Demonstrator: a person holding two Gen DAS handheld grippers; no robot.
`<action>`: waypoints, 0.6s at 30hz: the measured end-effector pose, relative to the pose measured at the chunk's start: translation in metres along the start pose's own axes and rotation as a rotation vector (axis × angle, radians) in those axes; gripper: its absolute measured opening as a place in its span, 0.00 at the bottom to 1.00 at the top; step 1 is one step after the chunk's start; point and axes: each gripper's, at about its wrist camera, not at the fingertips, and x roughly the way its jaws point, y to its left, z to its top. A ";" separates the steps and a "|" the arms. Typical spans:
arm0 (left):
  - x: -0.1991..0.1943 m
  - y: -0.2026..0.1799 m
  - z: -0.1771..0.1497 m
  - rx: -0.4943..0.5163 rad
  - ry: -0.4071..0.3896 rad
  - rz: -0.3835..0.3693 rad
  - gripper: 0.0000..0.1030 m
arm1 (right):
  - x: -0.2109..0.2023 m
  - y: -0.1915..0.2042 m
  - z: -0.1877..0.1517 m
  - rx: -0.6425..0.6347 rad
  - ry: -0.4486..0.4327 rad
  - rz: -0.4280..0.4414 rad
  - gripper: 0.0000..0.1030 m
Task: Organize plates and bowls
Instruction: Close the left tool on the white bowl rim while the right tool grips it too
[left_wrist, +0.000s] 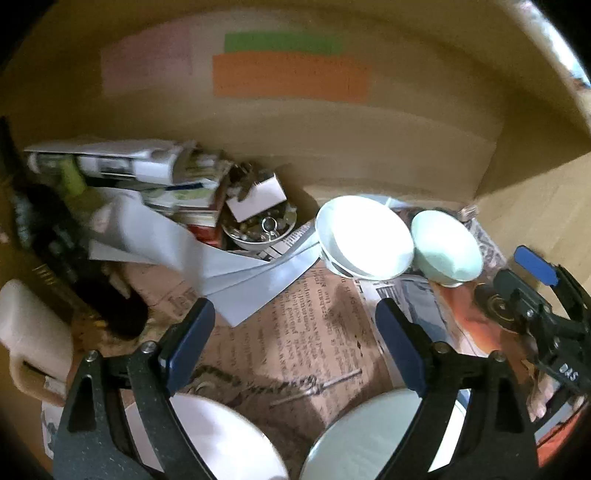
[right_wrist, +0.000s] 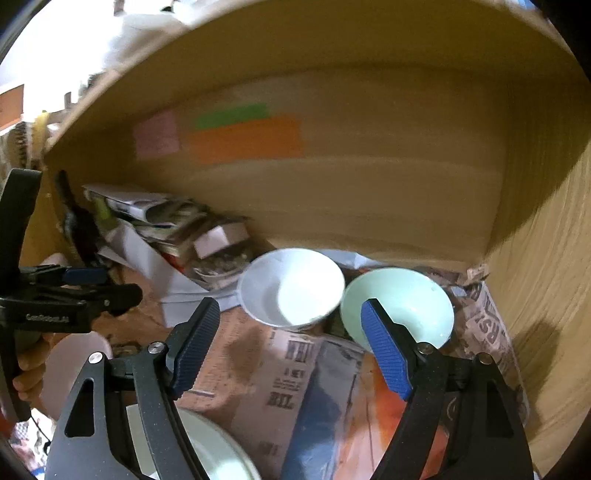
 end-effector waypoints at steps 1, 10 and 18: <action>0.010 -0.003 0.004 0.005 0.019 0.002 0.87 | 0.003 -0.002 -0.001 0.003 0.008 -0.001 0.74; 0.094 -0.022 0.036 0.035 0.178 -0.005 0.87 | 0.054 -0.023 -0.002 0.006 0.100 -0.022 0.74; 0.149 -0.029 0.048 0.043 0.262 0.004 0.84 | 0.078 -0.039 -0.007 0.041 0.146 -0.019 0.74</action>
